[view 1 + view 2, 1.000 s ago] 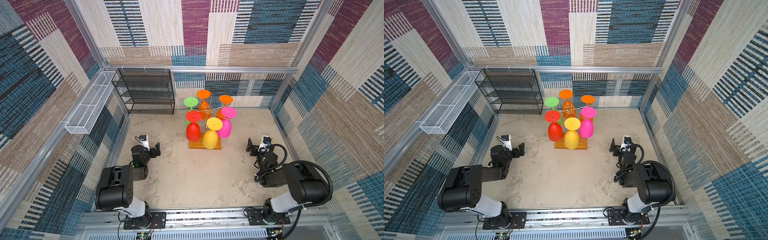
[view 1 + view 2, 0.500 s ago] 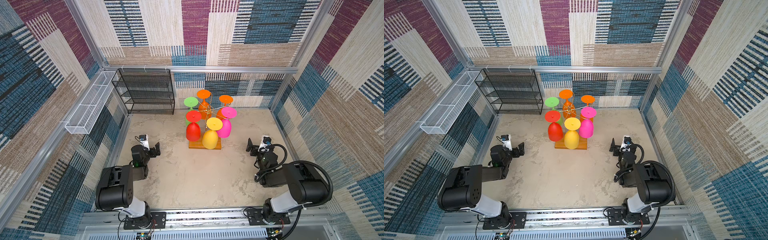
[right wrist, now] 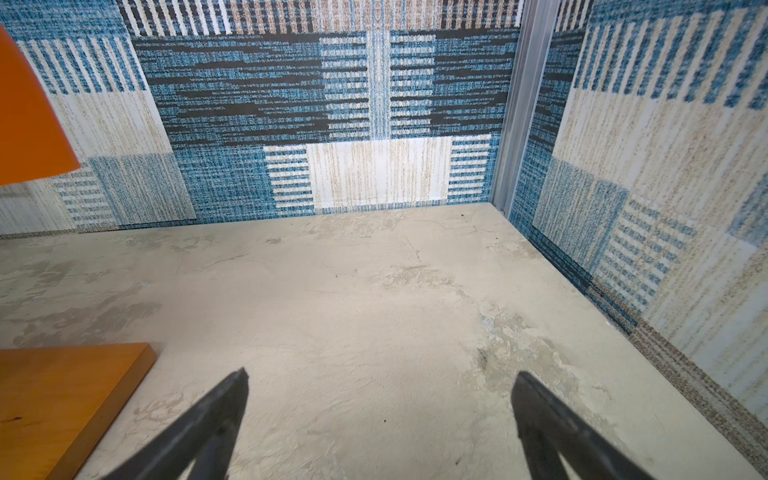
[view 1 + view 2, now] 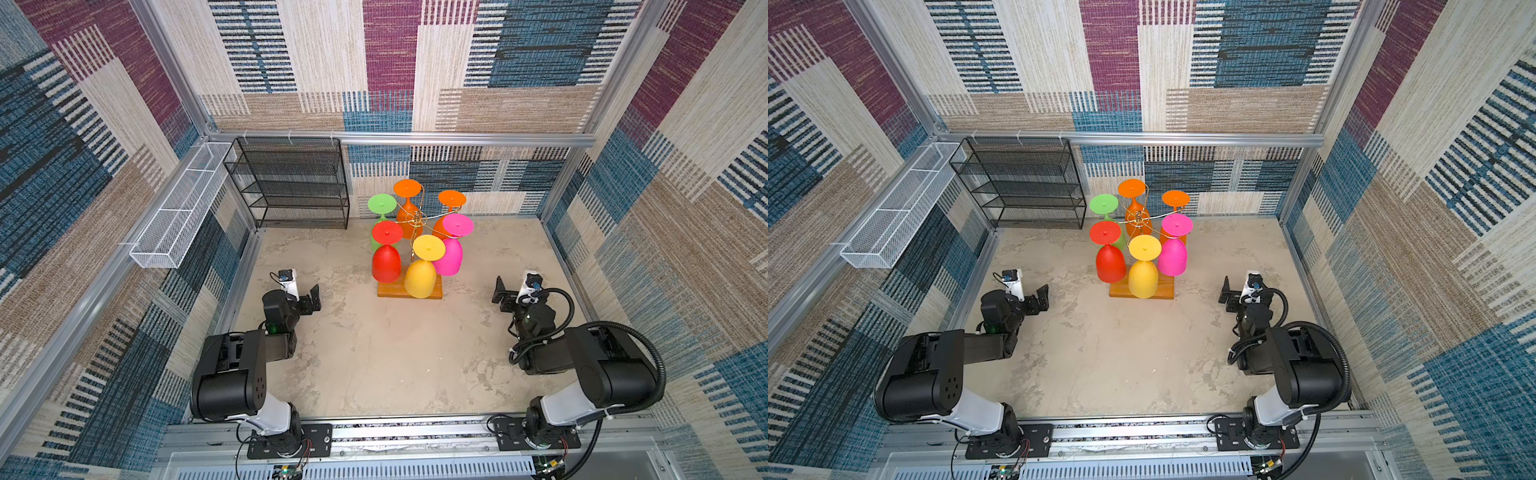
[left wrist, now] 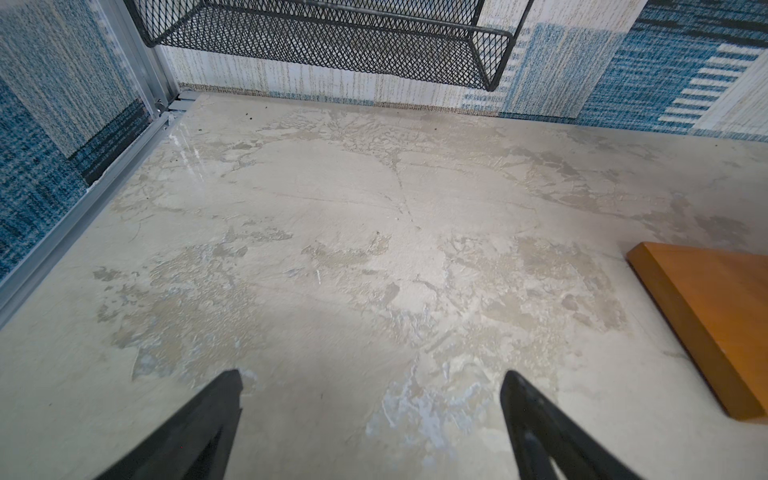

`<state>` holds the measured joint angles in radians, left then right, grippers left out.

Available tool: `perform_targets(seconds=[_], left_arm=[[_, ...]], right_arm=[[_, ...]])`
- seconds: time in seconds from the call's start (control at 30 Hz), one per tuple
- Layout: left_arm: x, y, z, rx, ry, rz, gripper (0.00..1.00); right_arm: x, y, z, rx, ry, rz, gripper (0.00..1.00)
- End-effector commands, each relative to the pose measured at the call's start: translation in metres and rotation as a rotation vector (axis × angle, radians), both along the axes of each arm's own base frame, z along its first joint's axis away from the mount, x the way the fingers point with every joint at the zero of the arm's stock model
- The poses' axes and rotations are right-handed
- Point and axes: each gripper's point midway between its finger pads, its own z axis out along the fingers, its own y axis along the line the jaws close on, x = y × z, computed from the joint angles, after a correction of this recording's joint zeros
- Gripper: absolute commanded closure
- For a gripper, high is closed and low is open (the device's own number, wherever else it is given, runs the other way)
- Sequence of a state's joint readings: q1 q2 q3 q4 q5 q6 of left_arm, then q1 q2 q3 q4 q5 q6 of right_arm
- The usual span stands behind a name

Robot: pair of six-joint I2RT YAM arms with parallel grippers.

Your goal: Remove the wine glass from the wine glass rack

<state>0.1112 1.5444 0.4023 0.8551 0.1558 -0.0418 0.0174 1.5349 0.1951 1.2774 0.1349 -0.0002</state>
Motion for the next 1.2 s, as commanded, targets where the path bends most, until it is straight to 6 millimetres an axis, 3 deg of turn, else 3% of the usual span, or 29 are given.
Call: perform_targets(seconds=[0.0, 0.17, 0.27, 0.37, 0.47, 0.67, 0.8, 1.03, 1.17], left_arm=[[0.002, 0.002, 0.003, 0.004, -0.011, 0.012, 0.01], [0.001, 0.002, 0.004, 0.005, -0.015, 0.012, 0.01], [-0.006, 0.012, 0.016, 0.008, -0.043, 0.075, 0.02], [-0.017, 0.021, 0.039, 0.014, -0.07, 0.138, 0.04], [-0.024, 0.023, 0.064, 0.021, -0.122, 0.185, 0.07], [-0.013, 0.002, 0.14, -0.181, -0.275, 0.126, 0.06], [-0.011, -0.016, 0.177, -0.315, -0.279, 0.071, 0.01], [-0.015, -0.041, 0.226, -0.544, -0.216, 0.01, 0.01], [-0.027, -0.055, 0.244, -0.587, -0.212, -0.068, 0.01]], right_arm=[[0.0, -0.002, 0.009, 0.005, -0.038, -0.013, 0.0], [-0.001, -0.002, 0.01, 0.005, -0.041, -0.013, 0.0], [0.004, -0.001, 0.013, 0.007, -0.019, -0.005, 0.0], [0.016, 0.001, 0.016, -0.004, 0.03, -0.001, 0.0], [0.023, 0.002, 0.038, -0.003, 0.03, 0.005, 0.0], [0.025, 0.025, 0.078, 0.17, 0.04, 0.122, 0.0], [0.015, 0.037, 0.115, 0.313, 0.03, 0.182, 0.0], [0.007, 0.059, 0.221, 0.456, -0.023, 0.315, 0.0], [0.009, 0.082, 0.269, 0.529, -0.039, 0.463, 0.03]])
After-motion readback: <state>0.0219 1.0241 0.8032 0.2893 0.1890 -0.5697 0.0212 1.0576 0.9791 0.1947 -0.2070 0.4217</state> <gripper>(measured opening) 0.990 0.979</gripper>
